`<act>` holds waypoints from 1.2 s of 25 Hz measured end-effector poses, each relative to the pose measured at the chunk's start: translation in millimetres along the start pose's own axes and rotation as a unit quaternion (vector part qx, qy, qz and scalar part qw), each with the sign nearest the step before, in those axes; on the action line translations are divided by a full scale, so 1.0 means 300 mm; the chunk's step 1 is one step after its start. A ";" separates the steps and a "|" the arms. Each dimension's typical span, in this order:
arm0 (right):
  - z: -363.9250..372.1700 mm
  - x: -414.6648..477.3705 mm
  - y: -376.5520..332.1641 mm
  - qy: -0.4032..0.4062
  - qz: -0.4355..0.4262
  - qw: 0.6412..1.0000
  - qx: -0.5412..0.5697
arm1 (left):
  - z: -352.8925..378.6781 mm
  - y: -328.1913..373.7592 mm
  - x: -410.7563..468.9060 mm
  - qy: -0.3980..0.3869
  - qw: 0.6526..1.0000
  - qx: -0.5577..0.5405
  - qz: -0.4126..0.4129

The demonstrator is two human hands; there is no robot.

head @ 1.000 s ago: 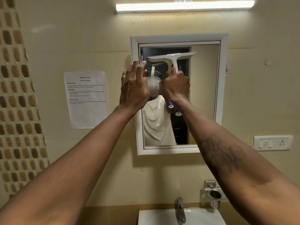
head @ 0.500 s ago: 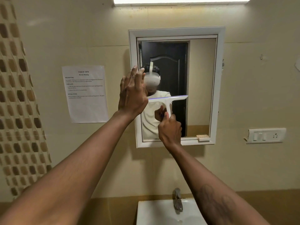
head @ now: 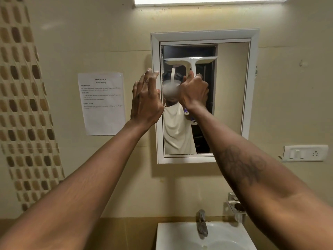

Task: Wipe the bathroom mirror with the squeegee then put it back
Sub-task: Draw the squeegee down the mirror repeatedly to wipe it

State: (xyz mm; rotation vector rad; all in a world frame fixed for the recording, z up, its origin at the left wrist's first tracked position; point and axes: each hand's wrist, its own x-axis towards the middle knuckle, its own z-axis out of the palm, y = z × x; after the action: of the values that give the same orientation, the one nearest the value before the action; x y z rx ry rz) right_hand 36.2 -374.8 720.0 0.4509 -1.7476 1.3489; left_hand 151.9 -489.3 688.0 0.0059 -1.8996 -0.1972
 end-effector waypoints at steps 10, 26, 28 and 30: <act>0.028 -0.188 0.110 -0.053 0.016 0.997 -0.051 | 0.029 -0.054 -0.031 0.002 1.000 0.003 -0.008; -0.008 -0.853 0.500 -0.130 0.161 0.972 -0.109 | 0.077 -0.066 -0.187 -0.046 0.999 0.003 -0.024; -0.036 -0.932 0.530 -0.158 0.193 0.958 -0.141 | 0.087 -0.061 -0.217 -0.059 0.998 0.003 -0.028; -0.057 -0.943 0.522 -0.171 0.202 0.953 -0.144 | 0.095 -0.049 -0.238 -0.069 0.997 -0.003 -0.030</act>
State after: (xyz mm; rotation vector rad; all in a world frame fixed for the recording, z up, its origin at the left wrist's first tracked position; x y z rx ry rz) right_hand 90.7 -364.3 400.9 0.1700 -2.3843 1.3098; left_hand 147.6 -492.7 610.0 0.0469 -2.0386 -0.2498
